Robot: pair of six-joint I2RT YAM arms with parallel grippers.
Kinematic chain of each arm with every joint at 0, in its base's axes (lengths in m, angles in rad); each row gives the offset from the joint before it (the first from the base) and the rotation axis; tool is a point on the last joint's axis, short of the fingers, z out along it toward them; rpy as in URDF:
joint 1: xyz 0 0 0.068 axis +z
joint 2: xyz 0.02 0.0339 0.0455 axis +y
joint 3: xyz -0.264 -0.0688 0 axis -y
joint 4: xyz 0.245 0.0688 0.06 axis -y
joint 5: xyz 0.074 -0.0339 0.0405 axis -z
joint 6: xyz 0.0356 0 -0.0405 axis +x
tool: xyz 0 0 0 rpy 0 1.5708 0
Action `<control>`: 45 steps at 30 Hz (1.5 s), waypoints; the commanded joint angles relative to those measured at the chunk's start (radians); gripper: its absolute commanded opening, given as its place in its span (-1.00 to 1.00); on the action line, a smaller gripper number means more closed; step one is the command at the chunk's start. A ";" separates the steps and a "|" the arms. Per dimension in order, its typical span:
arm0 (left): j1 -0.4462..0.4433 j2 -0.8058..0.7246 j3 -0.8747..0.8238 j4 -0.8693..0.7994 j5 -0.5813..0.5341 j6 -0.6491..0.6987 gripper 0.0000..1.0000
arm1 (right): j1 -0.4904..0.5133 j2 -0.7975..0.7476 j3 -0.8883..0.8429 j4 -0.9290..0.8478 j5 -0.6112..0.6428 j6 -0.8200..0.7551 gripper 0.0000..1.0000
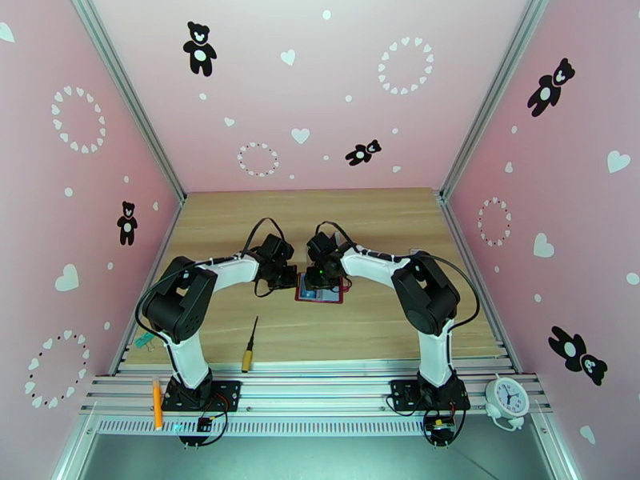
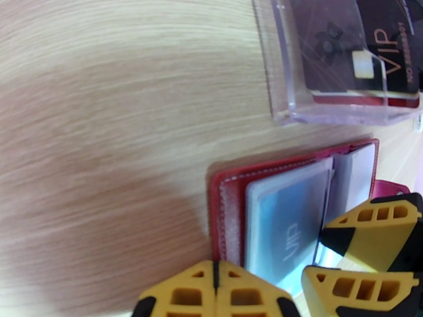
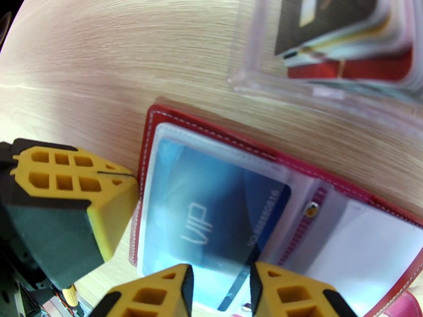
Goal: Put the credit cards into the card holder
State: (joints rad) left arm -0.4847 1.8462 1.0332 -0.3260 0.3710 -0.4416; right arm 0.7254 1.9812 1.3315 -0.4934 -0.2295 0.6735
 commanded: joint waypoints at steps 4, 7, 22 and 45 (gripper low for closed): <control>-0.003 0.018 0.008 -0.004 0.036 -0.003 -1.00 | 0.010 -0.001 0.027 0.038 -0.043 0.015 -0.31; -0.003 0.016 0.008 -0.008 0.032 -0.002 -1.00 | 0.009 0.001 0.025 0.047 -0.050 0.018 -0.31; 0.007 -0.024 -0.010 -0.006 -0.018 -0.010 -1.00 | -0.024 -0.118 0.002 -0.029 0.013 -0.029 -0.28; 0.025 -0.022 -0.024 0.013 0.001 -0.015 -1.00 | -0.020 -0.114 -0.105 0.039 -0.031 0.000 -0.18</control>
State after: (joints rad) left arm -0.4667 1.8156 1.0027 -0.3222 0.3553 -0.4568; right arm 0.6975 1.8339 1.2381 -0.4797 -0.2363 0.6510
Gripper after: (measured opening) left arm 0.056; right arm 0.411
